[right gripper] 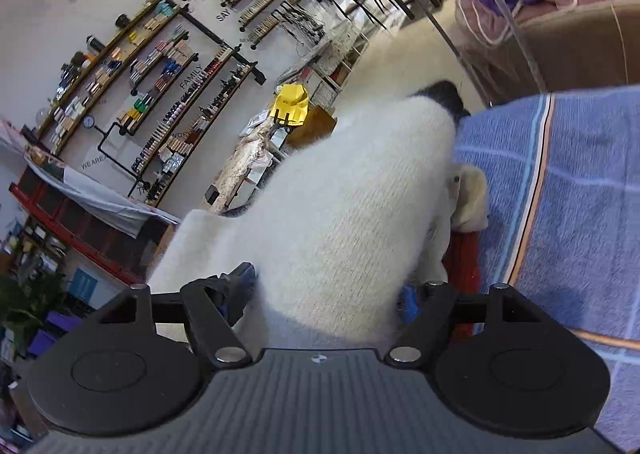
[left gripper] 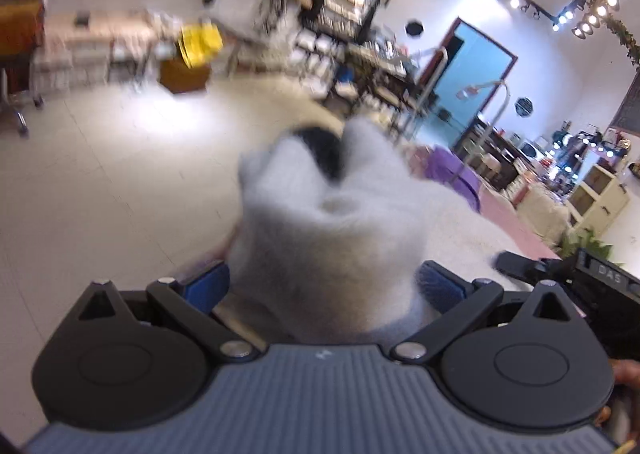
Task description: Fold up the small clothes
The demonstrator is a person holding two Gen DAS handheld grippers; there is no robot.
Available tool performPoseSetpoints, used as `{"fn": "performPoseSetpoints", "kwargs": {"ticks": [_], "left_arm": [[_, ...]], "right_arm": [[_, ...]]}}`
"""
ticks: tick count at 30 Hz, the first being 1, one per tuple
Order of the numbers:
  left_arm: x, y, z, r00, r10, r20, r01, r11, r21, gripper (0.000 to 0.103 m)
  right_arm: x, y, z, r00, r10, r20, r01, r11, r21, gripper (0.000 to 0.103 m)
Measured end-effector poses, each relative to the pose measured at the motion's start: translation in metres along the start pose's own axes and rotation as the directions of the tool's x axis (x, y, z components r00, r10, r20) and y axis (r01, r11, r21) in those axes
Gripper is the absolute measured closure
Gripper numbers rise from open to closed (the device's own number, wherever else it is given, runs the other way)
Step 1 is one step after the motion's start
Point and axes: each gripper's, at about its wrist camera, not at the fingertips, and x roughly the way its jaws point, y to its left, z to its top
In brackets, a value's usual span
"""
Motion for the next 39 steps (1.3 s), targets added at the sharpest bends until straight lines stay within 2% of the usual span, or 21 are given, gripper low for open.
{"fn": "performPoseSetpoints", "kwargs": {"ticks": [1,2,4,5,6,8,9,11,13,15,17,20,21,23,27,32,39], "left_arm": [[-0.012,-0.003,0.0,0.998,0.038,0.056,-0.04,0.998,0.043,0.0],[-0.029,-0.008,-0.002,0.988,0.08,0.135,-0.093,0.991,0.095,0.0],[-0.052,-0.017,-0.005,0.95,0.134,0.281,-0.186,0.968,0.169,0.001],[-0.063,-0.028,-0.004,0.929,0.148,0.34,-0.23,0.949,0.214,0.01],[-0.067,-0.034,-0.003,0.925,0.139,0.352,-0.24,0.934,0.263,0.023],[-0.068,-0.054,0.002,0.948,0.087,0.307,-0.197,0.917,0.348,0.031],[-0.067,-0.063,0.003,0.955,0.063,0.291,-0.169,0.919,0.356,0.035],[-0.061,-0.08,0.006,0.96,0.041,0.278,-0.143,0.922,0.359,0.035],[-0.054,-0.098,0.007,0.964,0.014,0.265,-0.121,0.911,0.394,0.038],[-0.041,-0.113,0.007,0.976,-0.004,0.219,-0.093,0.898,0.43,0.046],[-0.022,-0.118,0.004,0.984,0.027,0.179,-0.103,0.897,0.43,0.049],[0.004,-0.107,0.002,0.982,0.097,0.163,-0.159,0.887,0.434,0.05],[0.013,-0.097,0.002,0.985,0.1,0.139,-0.15,0.894,0.422,0.049],[0.024,-0.085,0.0,0.992,0.094,0.086,-0.12,0.92,0.374,0.046],[0.027,-0.054,-0.011,0.994,0.083,0.076,-0.103,0.942,0.32,0.039],[0.031,-0.031,-0.017,0.996,0.065,0.069,-0.082,0.955,0.286,0.035],[0.034,-0.025,-0.024,0.995,0.057,0.078,-0.077,0.957,0.281,0.03]], "right_arm": [[-0.007,0.002,0.0,1.0,-0.017,0.026,0.018,0.999,-0.032,0.0],[-0.015,0.003,-0.001,0.998,-0.039,0.059,0.043,0.996,-0.075,0.0],[-0.028,0.008,-0.001,0.988,-0.078,0.135,0.102,0.977,-0.186,0.0],[-0.034,0.014,-0.002,0.98,-0.093,0.176,0.137,0.956,-0.26,0.0],[-0.039,0.02,-0.004,0.975,-0.085,0.204,0.151,0.93,-0.335,0.0],[-0.044,0.03,-0.009,0.974,-0.029,0.223,0.13,0.879,-0.458,0.0],[-0.044,0.036,-0.013,0.976,0.007,0.216,0.106,0.855,-0.508,0.0],[-0.039,0.042,-0.019,0.983,0.037,0.18,0.071,0.826,-0.559,0.0],[-0.033,0.044,-0.027,0.986,0.046,0.162,0.059,0.805,-0.59,0.009],[-0.025,0.045,-0.035,0.989,0.044,0.139,0.053,0.779,-0.624,0.028],[-0.019,0.044,-0.042,0.99,0.041,0.132,0.055,0.761,-0.647,0.034],[-0.014,0.043,-0.044,0.989,0.04,0.145,0.063,0.766,-0.64,0.032],[-0.011,0.043,-0.045,0.989,0.035,0.142,0.066,0.761,-0.646,0.032],[-0.008,0.044,-0.052,0.991,0.025,0.134,0.072,0.741,-0.667,0.031],[0.001,0.043,-0.062,0.992,0.021,0.127,0.071,0.732,-0.678,0.024],[0.005,0.042,-0.074,0.99,0.006,0.143,0.094,0.723,-0.685,0.019],[0.005,0.04,-0.075,0.99,0.0,0.142,0.094,0.748,-0.658,0.018]]}}
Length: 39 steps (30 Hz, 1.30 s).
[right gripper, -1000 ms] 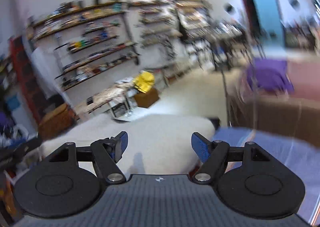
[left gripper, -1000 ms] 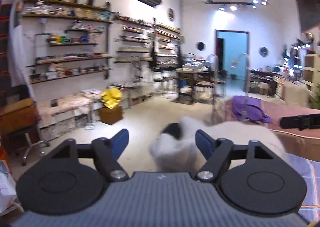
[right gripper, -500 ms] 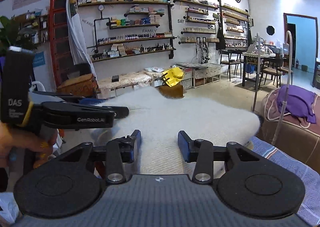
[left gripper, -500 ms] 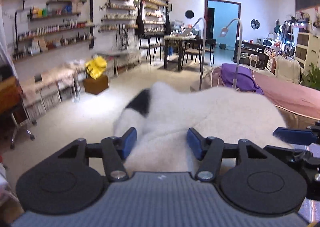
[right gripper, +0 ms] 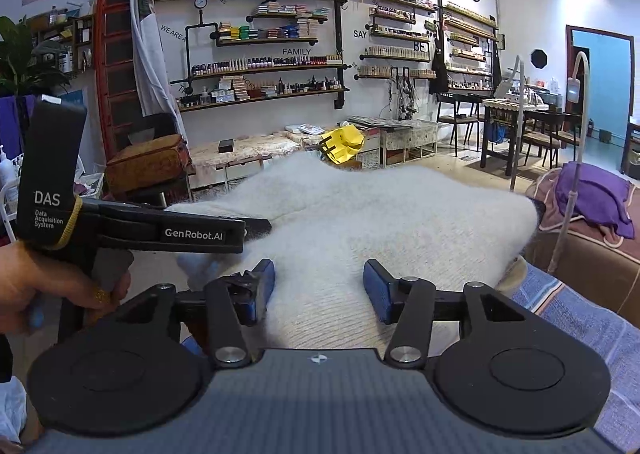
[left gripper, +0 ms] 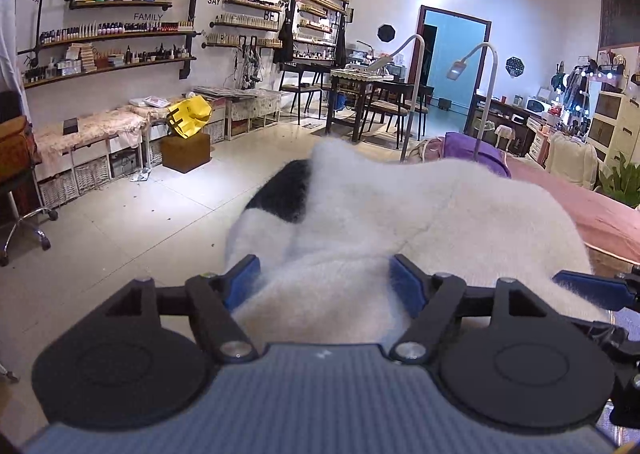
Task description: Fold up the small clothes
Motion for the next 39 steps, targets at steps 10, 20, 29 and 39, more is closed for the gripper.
{"fn": "performPoseSetpoints", "kwargs": {"ticks": [10,20,29,39], "left_arm": [[-0.003,-0.015,0.012,0.999,0.033,-0.011,-0.032,0.999,0.032,0.023],[-0.014,-0.024,0.032,0.998,0.05,-0.038,-0.045,0.993,0.109,0.0],[-0.03,-0.019,0.05,0.994,0.078,-0.077,-0.066,0.986,0.156,0.0],[-0.069,-0.063,0.07,0.973,0.055,-0.226,0.044,0.911,0.409,0.0]], "right_arm": [[0.001,0.006,0.008,0.999,-0.005,-0.054,0.005,1.0,-0.006,0.013],[0.002,0.014,0.022,0.992,0.005,-0.127,-0.01,0.999,-0.039,0.0],[-0.002,0.012,0.039,0.975,0.024,-0.22,-0.032,0.999,-0.031,0.0],[-0.021,-0.021,0.063,0.953,0.008,-0.302,-0.013,1.0,-0.014,0.0]]}}
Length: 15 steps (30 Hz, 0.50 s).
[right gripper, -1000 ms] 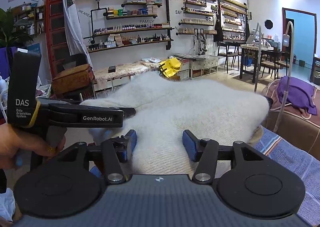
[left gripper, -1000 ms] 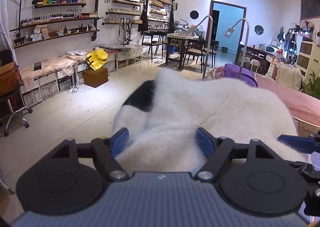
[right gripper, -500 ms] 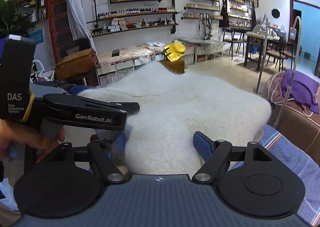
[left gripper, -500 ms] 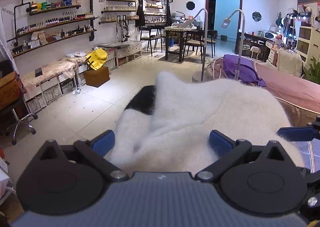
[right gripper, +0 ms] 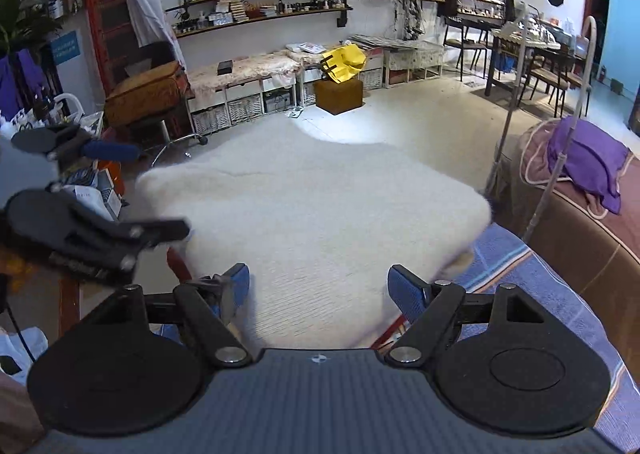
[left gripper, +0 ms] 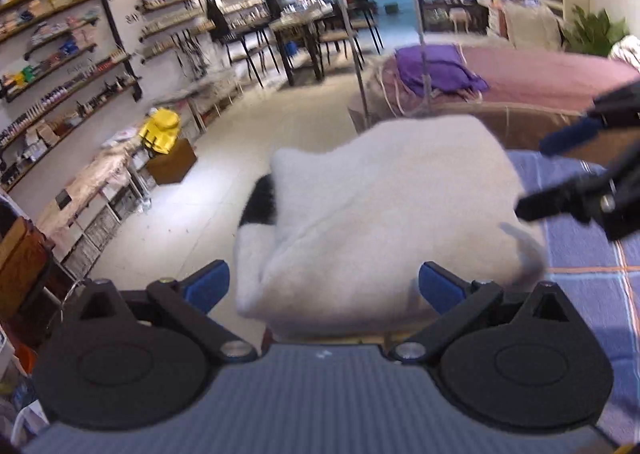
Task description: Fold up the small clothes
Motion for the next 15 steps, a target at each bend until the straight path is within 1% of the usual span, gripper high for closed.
{"fn": "performPoseSetpoints", "kwargs": {"ticks": [2,4,7,10,12,13,15], "left_arm": [[-0.006,-0.004,0.006,0.999,-0.02,-0.039,0.02,1.0,-0.001,0.0],[-0.01,-0.006,0.013,0.998,-0.018,-0.053,0.018,1.0,-0.006,0.0],[-0.013,-0.008,0.022,0.996,-0.01,-0.085,0.01,1.0,0.001,0.0],[-0.013,-0.009,0.025,0.992,-0.041,-0.122,0.043,0.999,0.014,0.0],[-0.016,-0.01,0.026,0.99,-0.051,-0.131,0.054,0.998,0.015,0.0],[-0.017,-0.01,0.026,0.99,-0.04,-0.132,0.043,0.999,0.024,0.0],[-0.015,-0.012,0.028,0.991,0.009,-0.131,-0.004,0.999,0.04,0.0]], "right_arm": [[-0.005,-0.001,0.008,1.0,-0.004,-0.003,0.004,1.0,-0.019,0.0],[-0.006,0.0,0.015,1.0,-0.009,-0.013,0.008,0.999,-0.045,0.0],[-0.004,0.003,0.022,0.999,-0.004,-0.048,0.0,0.997,-0.083,0.0],[0.001,0.009,0.024,0.995,0.02,-0.099,-0.032,0.992,-0.12,0.0],[0.003,0.012,0.024,0.992,0.015,-0.125,-0.035,0.988,-0.152,0.0],[0.004,0.012,0.024,0.991,0.012,-0.136,-0.033,0.987,-0.158,0.0],[0.007,0.012,0.024,0.988,0.01,-0.153,-0.034,0.987,-0.157,0.0]]}}
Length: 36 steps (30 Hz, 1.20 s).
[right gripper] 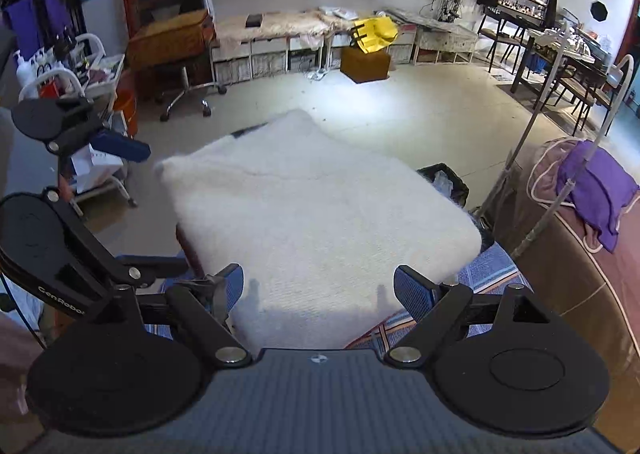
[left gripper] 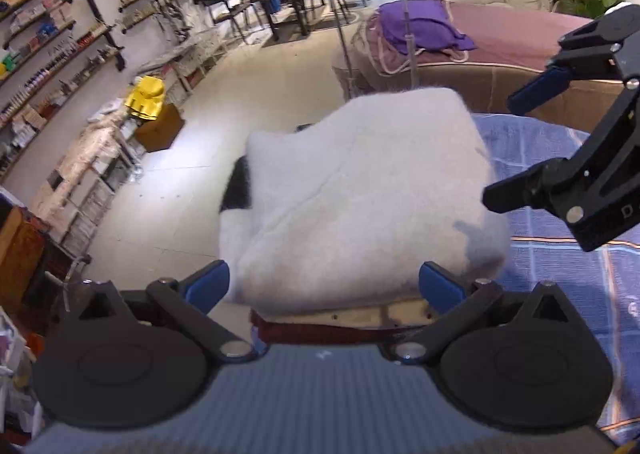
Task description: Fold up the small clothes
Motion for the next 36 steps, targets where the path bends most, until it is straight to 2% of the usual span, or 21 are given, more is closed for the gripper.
{"fn": "performPoseSetpoints", "kwargs": {"ticks": [2,6,10,12,25,36], "left_arm": [[0.003,0.002,0.001,1.0,0.025,-0.008,-0.025,1.0,0.003,0.0],[0.011,0.002,-0.001,0.999,0.016,-0.041,-0.016,1.0,0.017,0.0],[0.016,-0.002,-0.001,0.999,0.04,-0.035,-0.038,0.998,0.058,0.0],[0.018,-0.003,0.001,0.998,0.056,-0.038,-0.053,0.996,0.065,0.0],[0.02,0.004,0.008,0.998,0.018,-0.056,-0.016,0.999,0.036,0.0],[0.013,0.009,0.005,1.0,0.016,-0.025,-0.015,0.999,0.034,0.0]], "right_arm": [[0.004,-0.001,0.0,1.0,0.003,-0.018,-0.003,1.0,0.008,0.0],[0.01,-0.004,0.001,0.998,0.012,-0.058,-0.01,1.0,0.027,0.0],[0.013,-0.002,0.002,0.996,0.007,-0.091,-0.006,1.0,0.016,0.0],[0.011,0.0,0.005,0.996,0.004,-0.093,-0.003,1.0,0.005,0.0],[0.008,0.002,0.006,0.996,0.004,-0.092,-0.004,1.0,-0.005,0.0],[0.005,0.003,0.008,0.995,-0.023,-0.096,0.021,0.999,-0.025,0.0]]}}
